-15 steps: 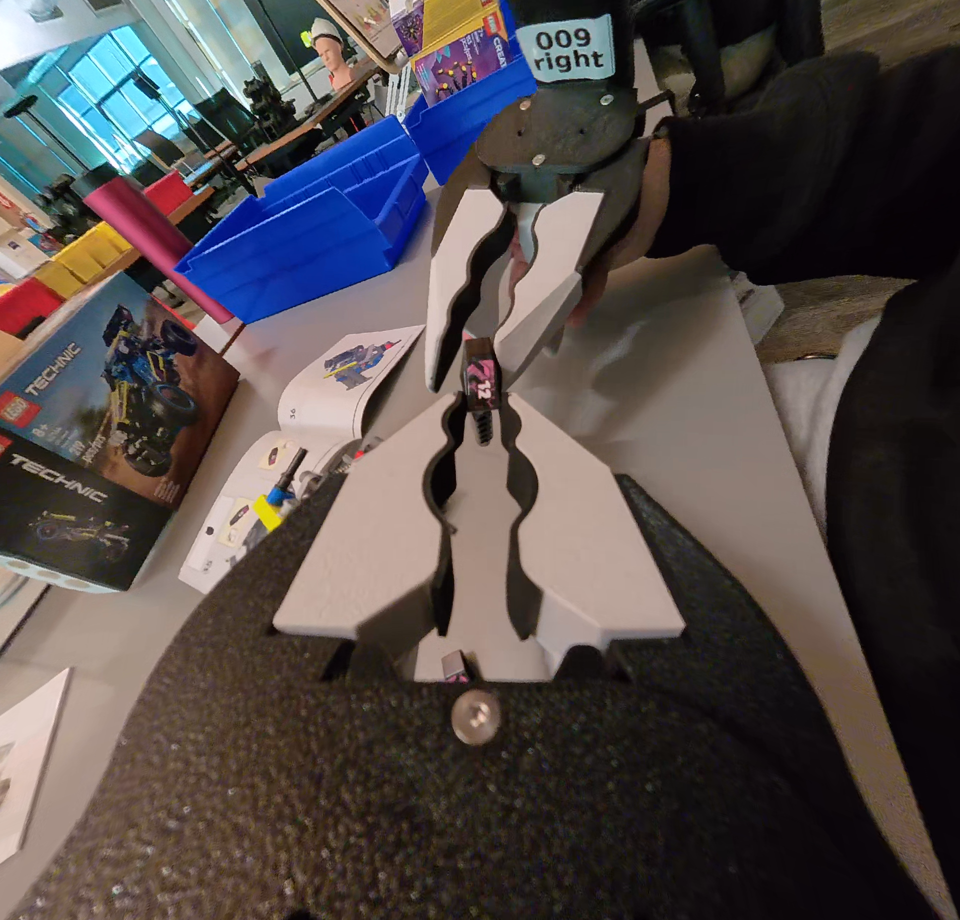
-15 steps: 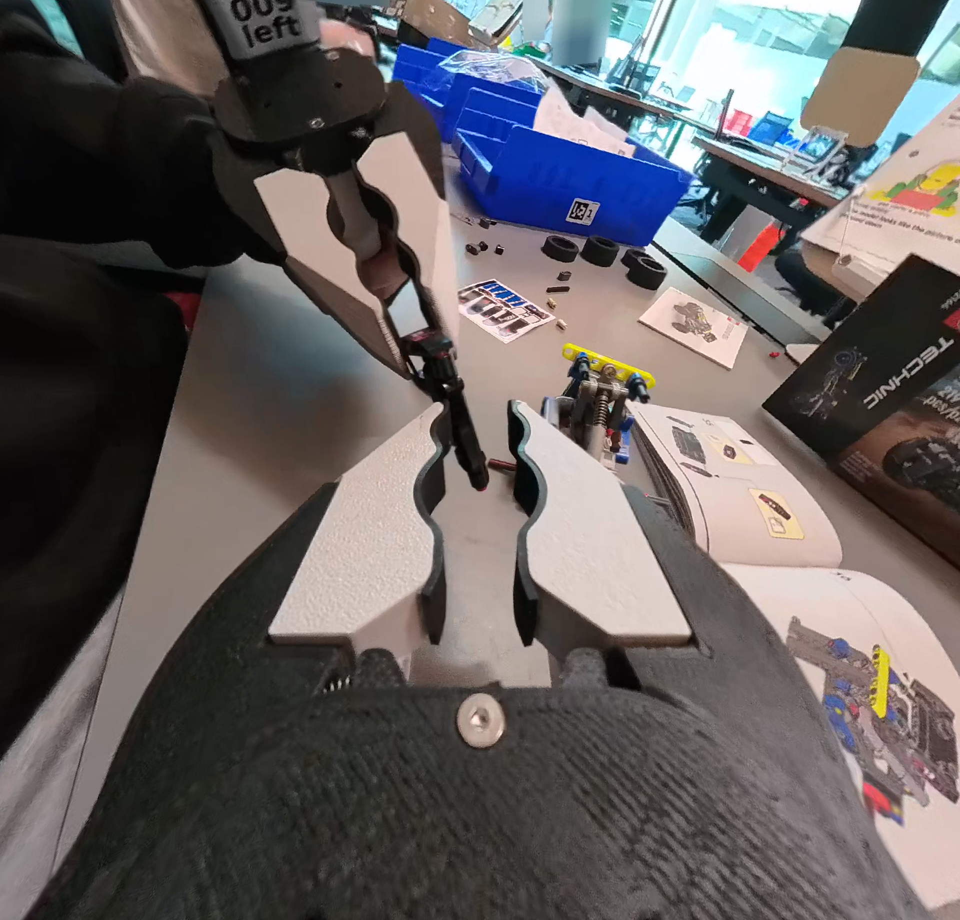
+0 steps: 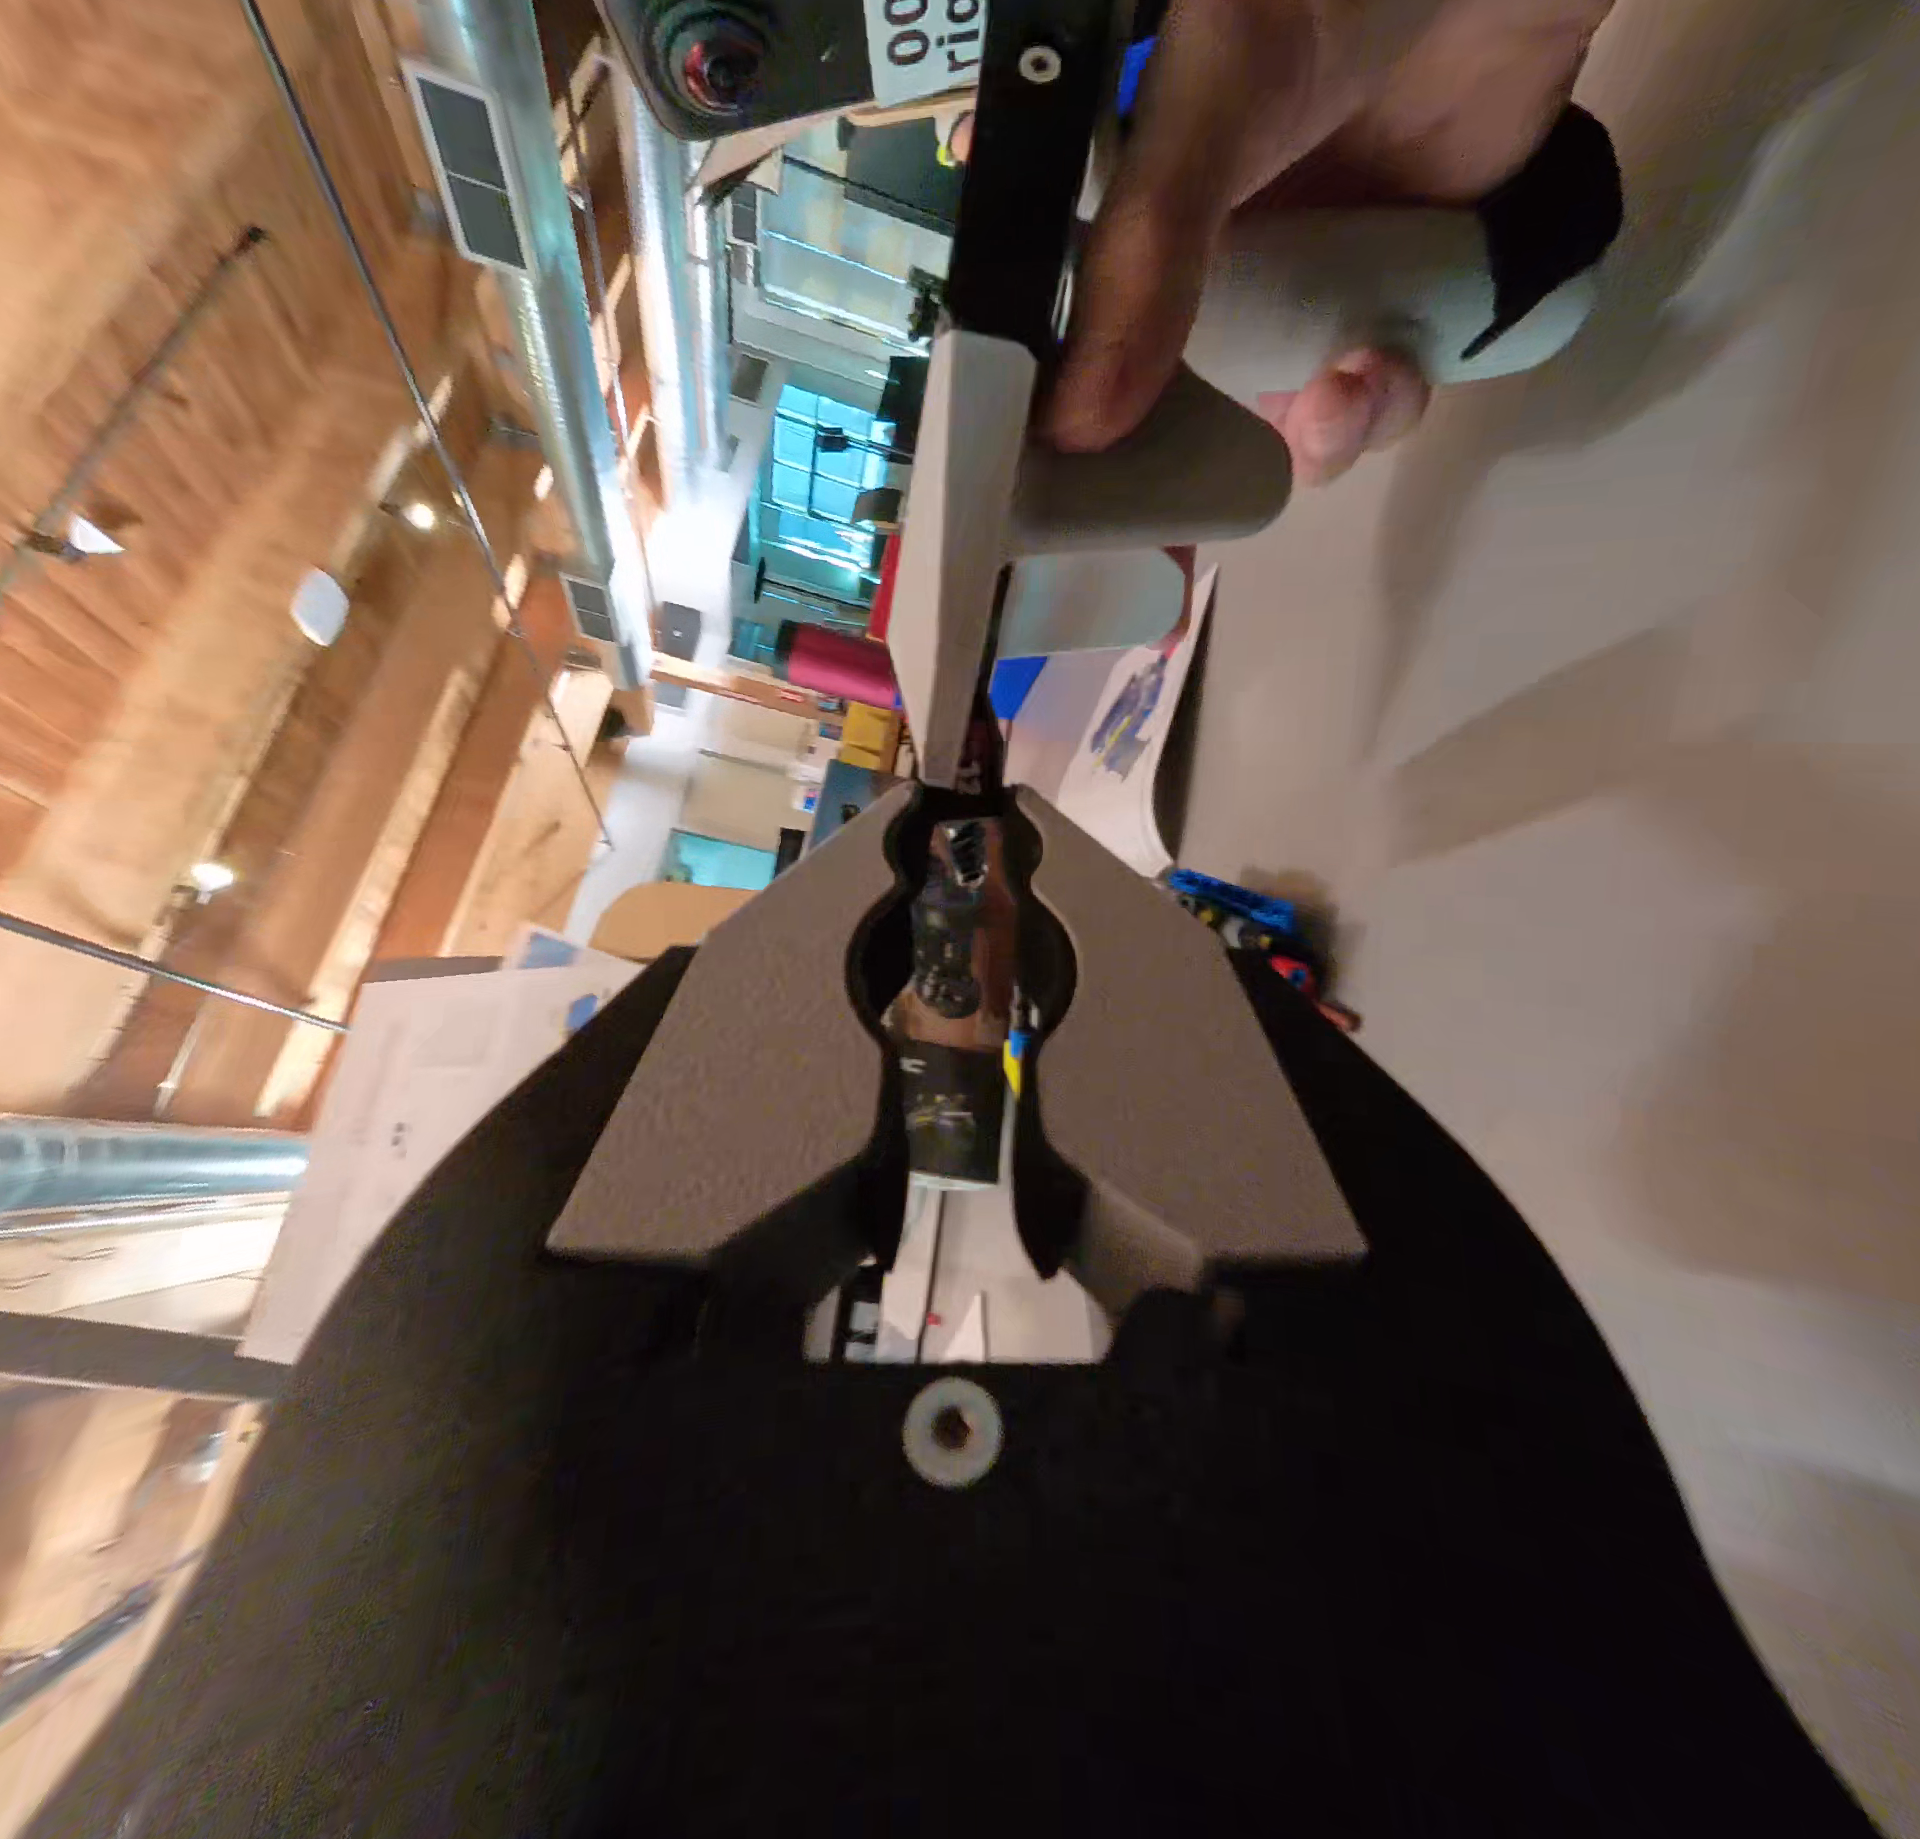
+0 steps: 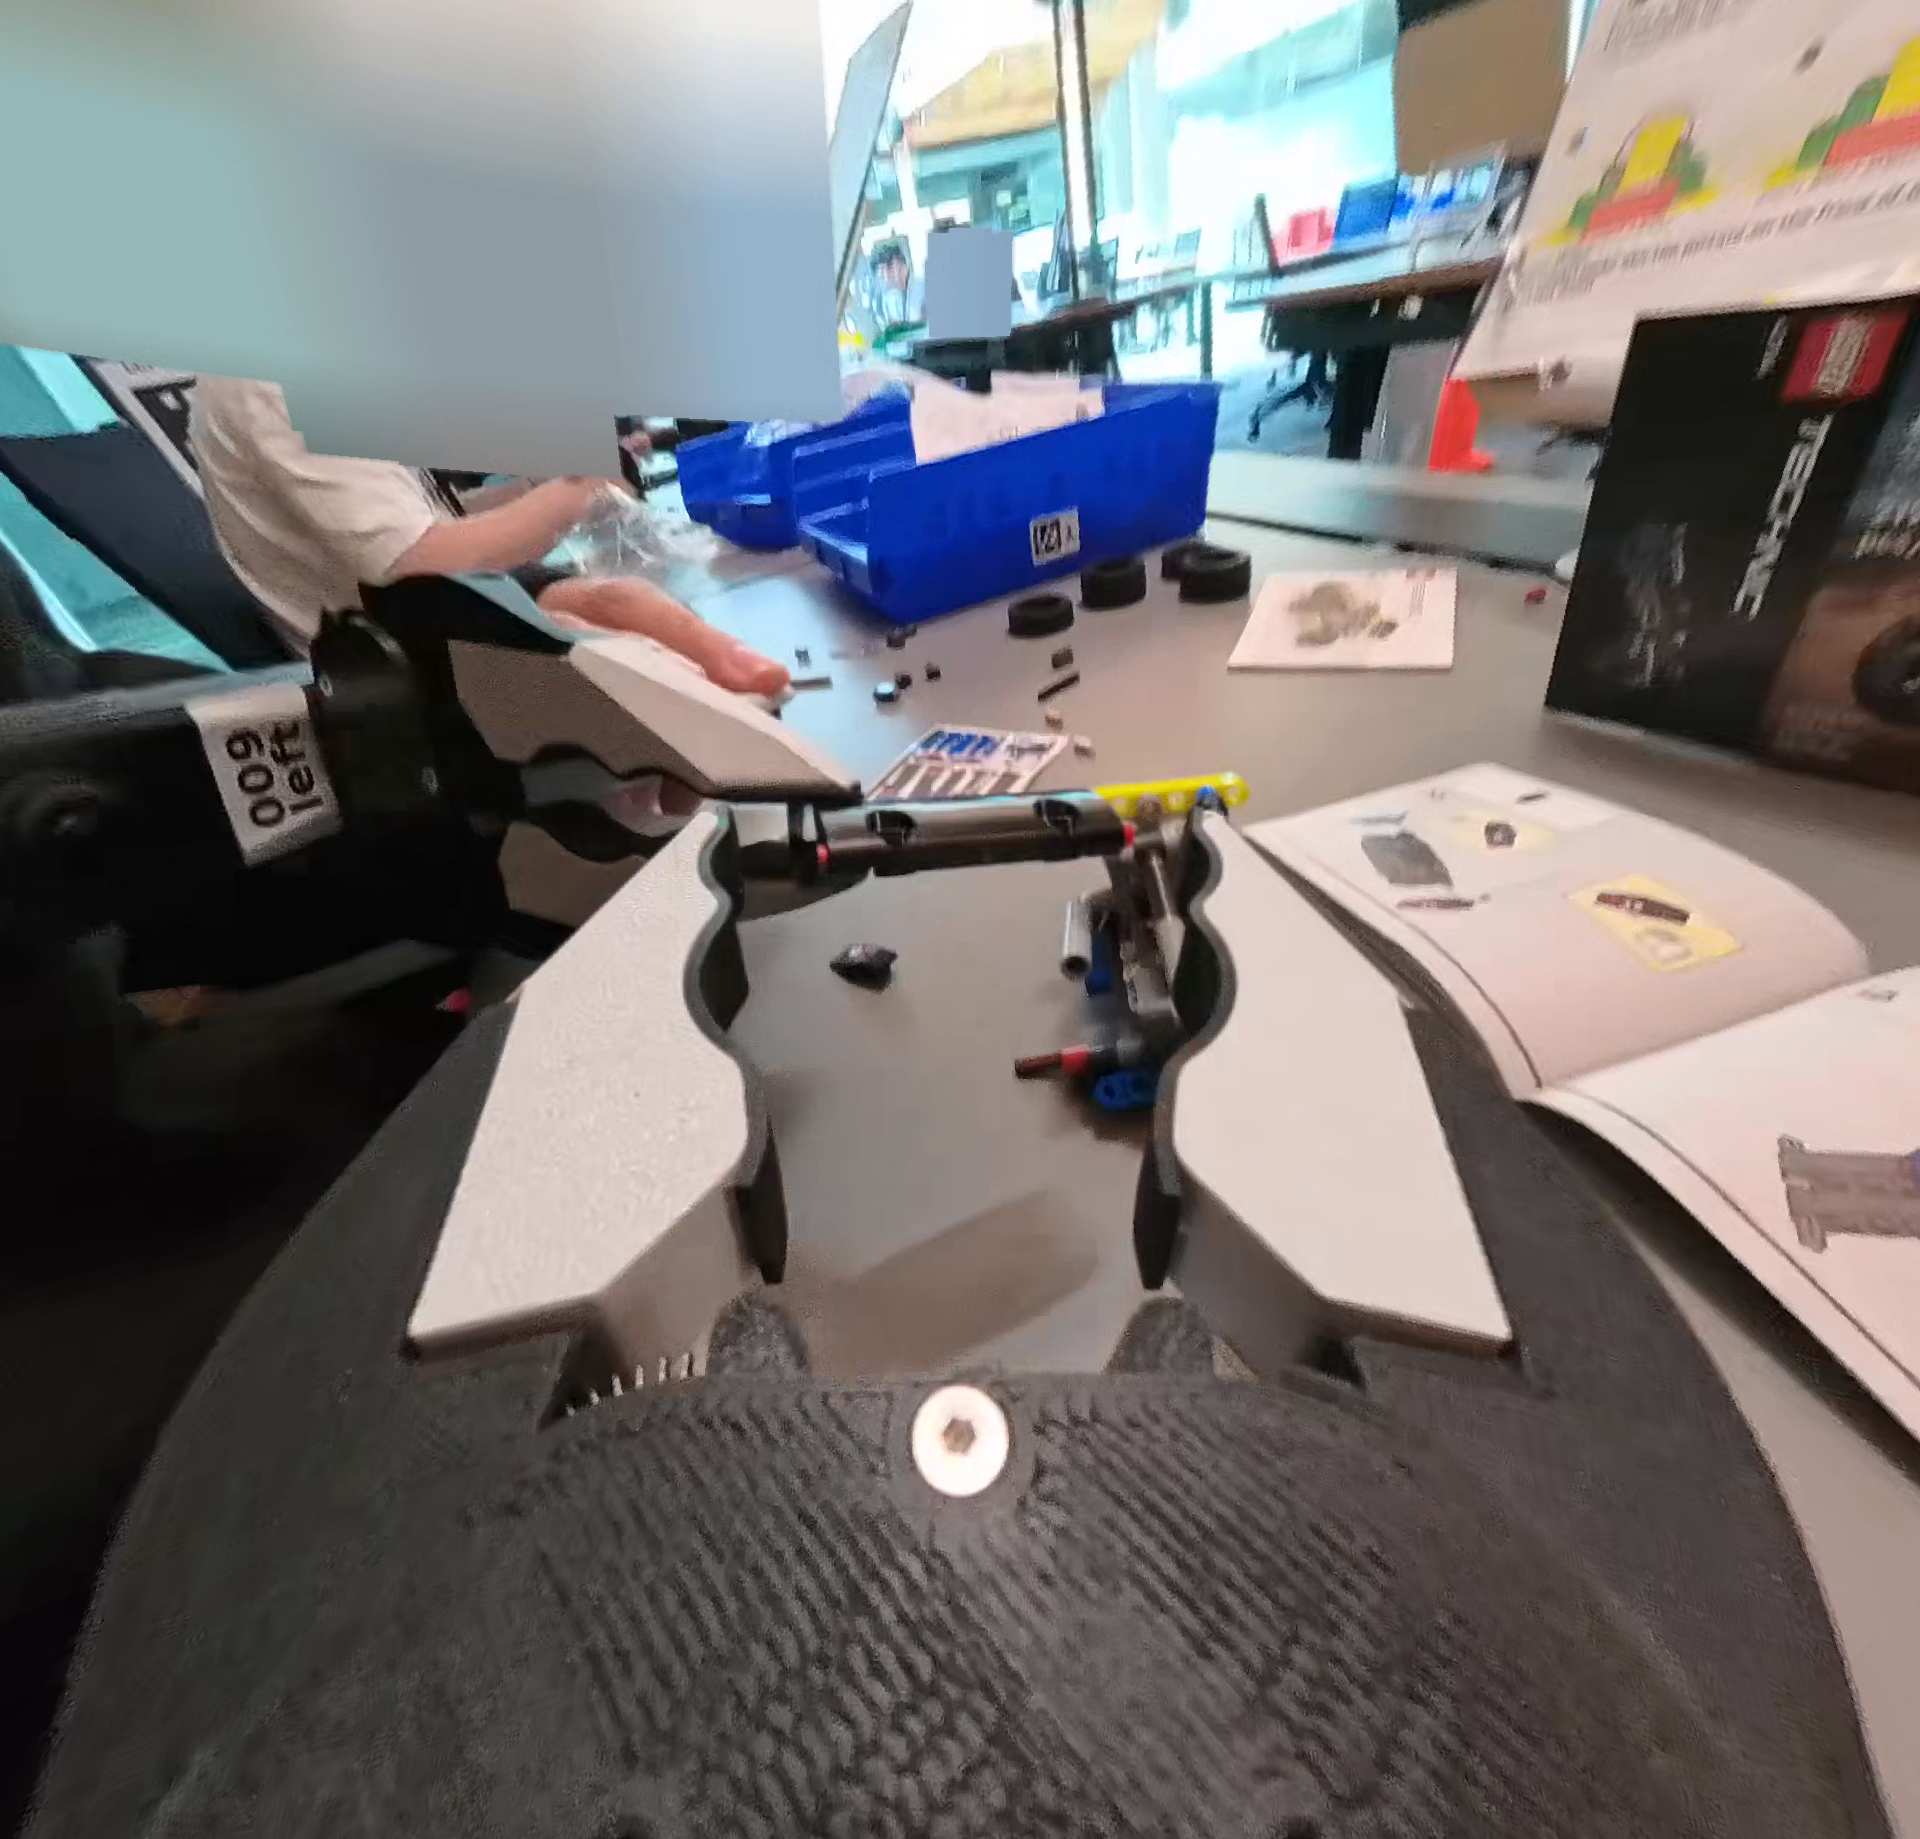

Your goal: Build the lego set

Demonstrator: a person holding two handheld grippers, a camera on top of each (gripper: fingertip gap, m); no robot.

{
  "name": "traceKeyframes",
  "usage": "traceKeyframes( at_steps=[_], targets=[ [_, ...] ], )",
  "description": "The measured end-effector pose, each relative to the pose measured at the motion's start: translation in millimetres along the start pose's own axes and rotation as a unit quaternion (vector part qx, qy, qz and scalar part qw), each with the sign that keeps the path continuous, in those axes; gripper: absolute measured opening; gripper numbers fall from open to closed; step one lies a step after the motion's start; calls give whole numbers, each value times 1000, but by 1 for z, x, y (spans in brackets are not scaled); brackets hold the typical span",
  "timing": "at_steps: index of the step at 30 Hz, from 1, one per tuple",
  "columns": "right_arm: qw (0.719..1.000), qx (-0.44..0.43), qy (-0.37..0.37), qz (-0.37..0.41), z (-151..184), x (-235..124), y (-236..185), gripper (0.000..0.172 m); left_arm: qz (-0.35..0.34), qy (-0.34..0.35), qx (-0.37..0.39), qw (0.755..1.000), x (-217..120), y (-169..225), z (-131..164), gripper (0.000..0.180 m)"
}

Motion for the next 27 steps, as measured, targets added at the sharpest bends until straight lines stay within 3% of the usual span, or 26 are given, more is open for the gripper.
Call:
traceKeyframes(
  at_steps=[6, 13, 17, 27],
  targets=[
    [998, -62, -11, -24, -5, 4, -16, 74, -41, 13, 35, 998, -6, -11, -8, 9],
    [996, -10, 17, -89, -11, 1, -29, 78, -61, 56, 44, 996, -18, -21, -21, 9],
    [990, -1, 35, -134, -15, -1, -41, 71, -64, 81, 52, 993, -26, -22, -31, 9],
    [986, -98, 2, -132, -16, -1, -58, 71, -71, 120, 81, 987, -38, -26, -43, 9]
  ],
)
Point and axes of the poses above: each gripper's, where its closed fingertips meet, x out along the fingers, z out of its underside, y = z × x across the jaws, the point moved 4 cm from there along -x, back along the fingers, and after that the axes turned 11 degrees about -z, right-handed, at the moved point
